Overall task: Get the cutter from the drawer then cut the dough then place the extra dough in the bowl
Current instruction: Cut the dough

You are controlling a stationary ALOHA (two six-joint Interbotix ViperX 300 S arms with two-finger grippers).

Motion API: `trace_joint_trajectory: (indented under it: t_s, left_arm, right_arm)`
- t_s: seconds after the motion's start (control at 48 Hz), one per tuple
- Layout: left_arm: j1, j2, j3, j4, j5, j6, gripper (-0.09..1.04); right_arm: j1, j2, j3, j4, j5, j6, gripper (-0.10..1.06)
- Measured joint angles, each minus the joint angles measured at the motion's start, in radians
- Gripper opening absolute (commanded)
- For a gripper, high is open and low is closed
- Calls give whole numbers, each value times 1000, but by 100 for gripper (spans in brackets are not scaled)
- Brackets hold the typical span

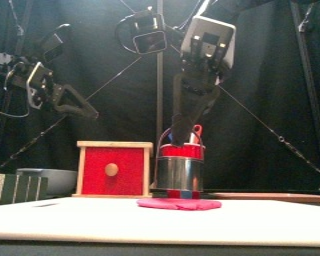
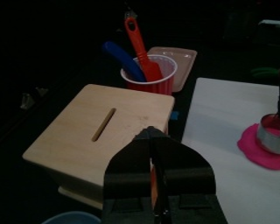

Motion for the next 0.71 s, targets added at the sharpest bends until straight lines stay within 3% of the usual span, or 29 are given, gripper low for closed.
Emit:
trace_joint_trajectory:
  t_s: [0.708]
  left_arm:
    - [0, 0, 9, -2, 18, -2, 26]
  right_arm:
    - [-5, 40, -35, -2, 57, 0, 47]
